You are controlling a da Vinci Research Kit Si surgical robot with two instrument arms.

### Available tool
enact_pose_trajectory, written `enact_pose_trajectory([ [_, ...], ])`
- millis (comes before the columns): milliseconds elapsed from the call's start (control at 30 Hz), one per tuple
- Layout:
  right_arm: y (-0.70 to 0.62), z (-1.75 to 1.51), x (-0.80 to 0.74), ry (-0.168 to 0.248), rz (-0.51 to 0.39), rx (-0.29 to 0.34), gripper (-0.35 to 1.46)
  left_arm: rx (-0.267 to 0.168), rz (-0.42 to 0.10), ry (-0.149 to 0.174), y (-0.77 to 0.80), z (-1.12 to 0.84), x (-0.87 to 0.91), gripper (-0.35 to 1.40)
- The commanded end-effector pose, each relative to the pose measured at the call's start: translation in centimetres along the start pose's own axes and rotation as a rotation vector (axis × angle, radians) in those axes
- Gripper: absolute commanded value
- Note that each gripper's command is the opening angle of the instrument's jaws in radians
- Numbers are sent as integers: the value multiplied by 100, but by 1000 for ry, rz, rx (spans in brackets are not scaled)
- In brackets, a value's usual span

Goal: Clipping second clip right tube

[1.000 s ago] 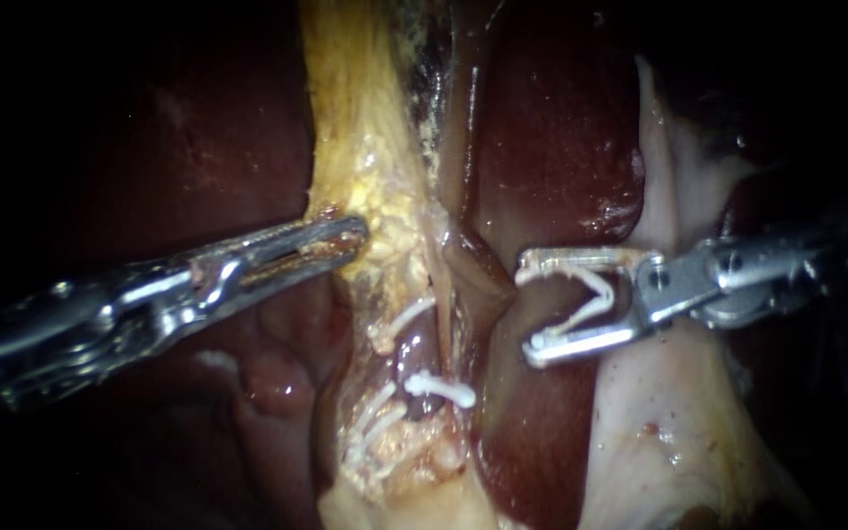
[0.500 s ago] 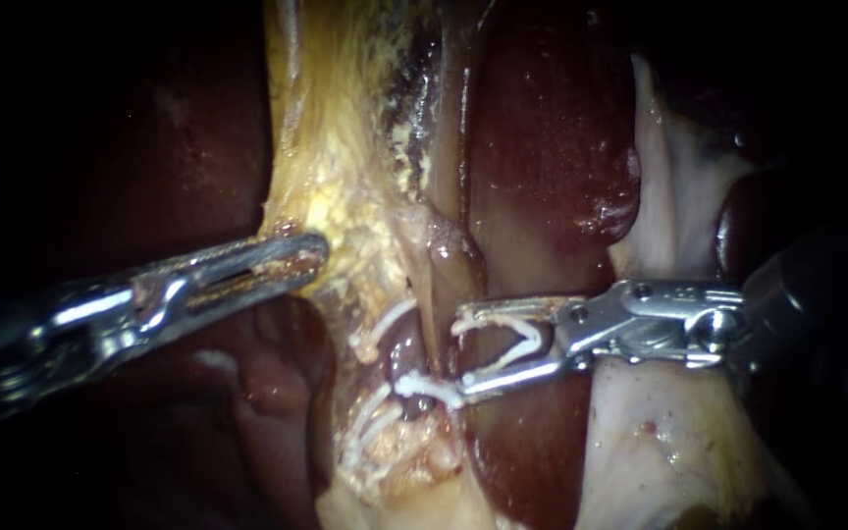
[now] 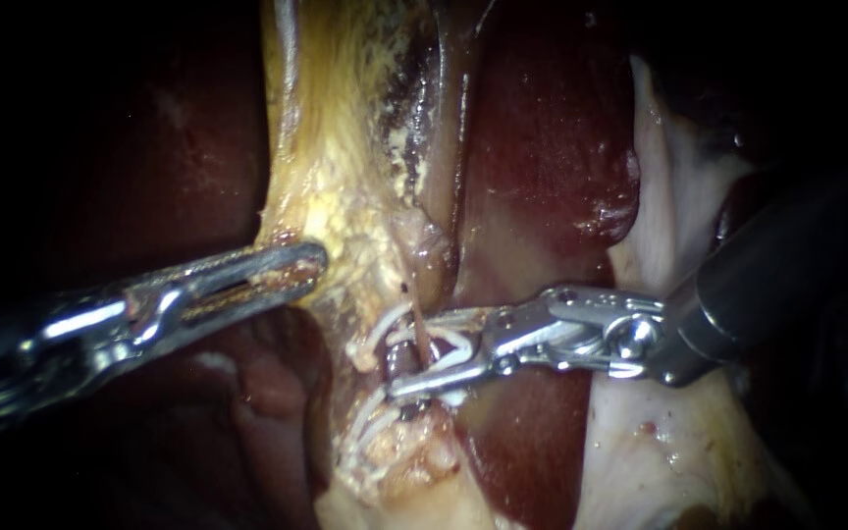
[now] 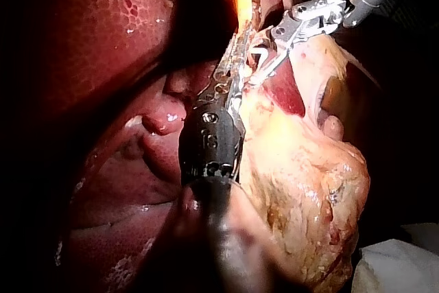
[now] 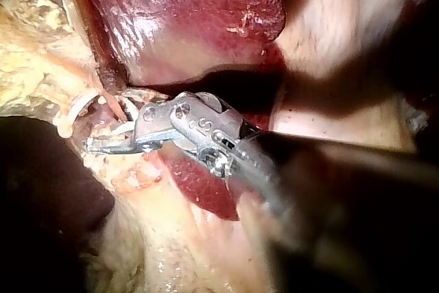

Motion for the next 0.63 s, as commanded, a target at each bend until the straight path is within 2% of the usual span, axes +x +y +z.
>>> enact_pose_trajectory([
  [33, -2, -5, -1, 2, 26, 5, 13, 0, 0, 0, 0, 0, 0, -35],
  [67, -5, -10, -2, -5, 54, 12, -22, 0, 0, 0, 0, 0, 0, -35],
  [100, -7, -13, -1, -18, 61, 13, -35, 0, 0, 0, 0, 0, 0, -35],
  [267, -9, -23, 7, -20, 69, -9, -35, 0, 0, 0, 0, 0, 0, -35],
  [633, -8, -24, 7, -19, 81, -11, -35, 1, 0, 1, 0, 0, -1, -35],
])
